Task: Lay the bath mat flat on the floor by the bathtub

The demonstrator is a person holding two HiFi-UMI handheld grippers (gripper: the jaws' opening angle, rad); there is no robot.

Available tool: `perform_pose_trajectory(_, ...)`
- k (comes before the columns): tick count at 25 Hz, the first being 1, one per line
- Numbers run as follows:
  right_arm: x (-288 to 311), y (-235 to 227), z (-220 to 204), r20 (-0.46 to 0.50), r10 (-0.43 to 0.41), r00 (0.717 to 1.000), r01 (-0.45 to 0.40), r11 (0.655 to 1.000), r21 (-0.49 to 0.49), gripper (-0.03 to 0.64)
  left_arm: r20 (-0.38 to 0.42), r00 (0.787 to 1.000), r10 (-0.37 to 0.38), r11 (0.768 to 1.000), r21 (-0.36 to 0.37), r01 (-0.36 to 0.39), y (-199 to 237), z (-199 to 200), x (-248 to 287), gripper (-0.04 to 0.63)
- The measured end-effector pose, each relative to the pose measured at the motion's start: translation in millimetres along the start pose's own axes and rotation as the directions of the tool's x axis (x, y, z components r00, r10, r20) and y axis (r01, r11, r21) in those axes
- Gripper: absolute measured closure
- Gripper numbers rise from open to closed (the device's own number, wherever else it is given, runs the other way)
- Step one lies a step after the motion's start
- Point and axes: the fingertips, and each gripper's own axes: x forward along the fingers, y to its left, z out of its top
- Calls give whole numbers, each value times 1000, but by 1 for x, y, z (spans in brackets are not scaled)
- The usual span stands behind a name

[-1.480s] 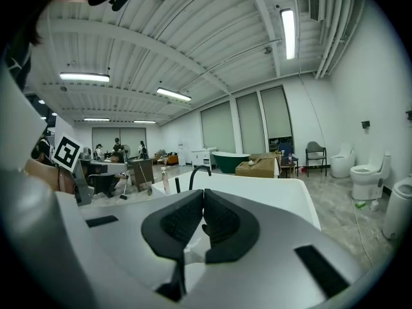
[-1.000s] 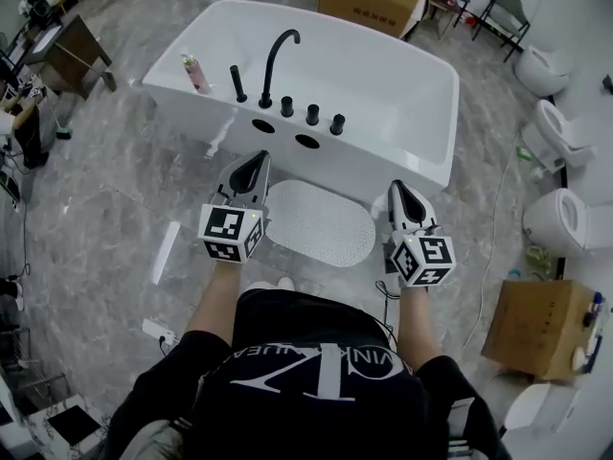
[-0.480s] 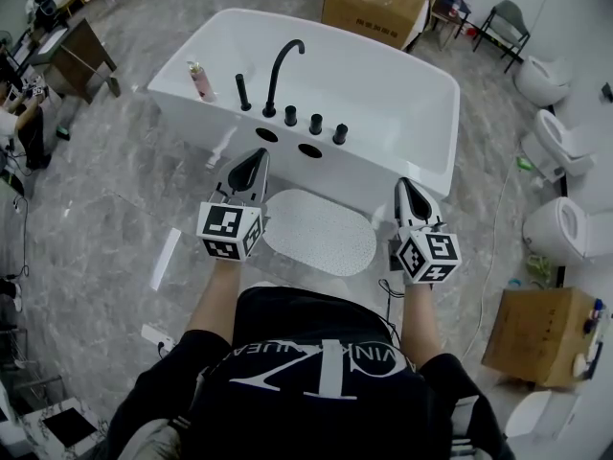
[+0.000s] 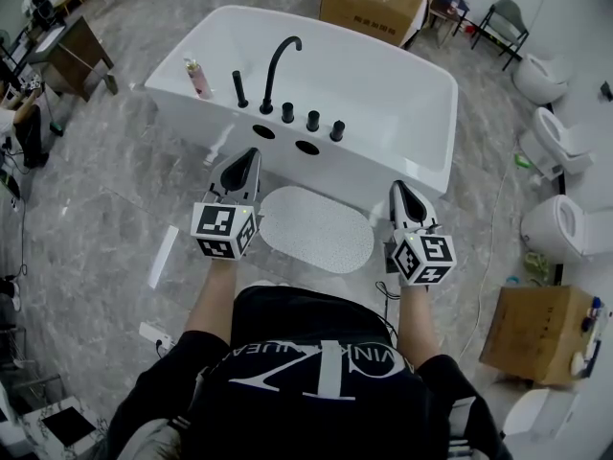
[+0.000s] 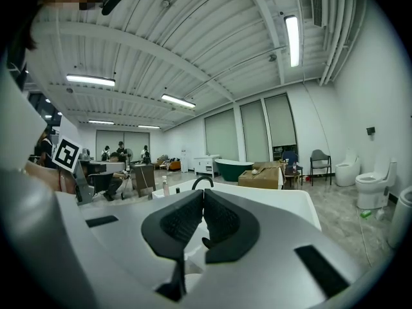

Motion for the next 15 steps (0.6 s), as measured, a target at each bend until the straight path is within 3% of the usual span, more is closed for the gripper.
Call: perform_pose_trajectory(15, -5, -4, -6, -4, 11, 1000, -11, 1000, 16, 591, 7, 1000, 26, 1000, -2, -26, -3, 1, -6, 581)
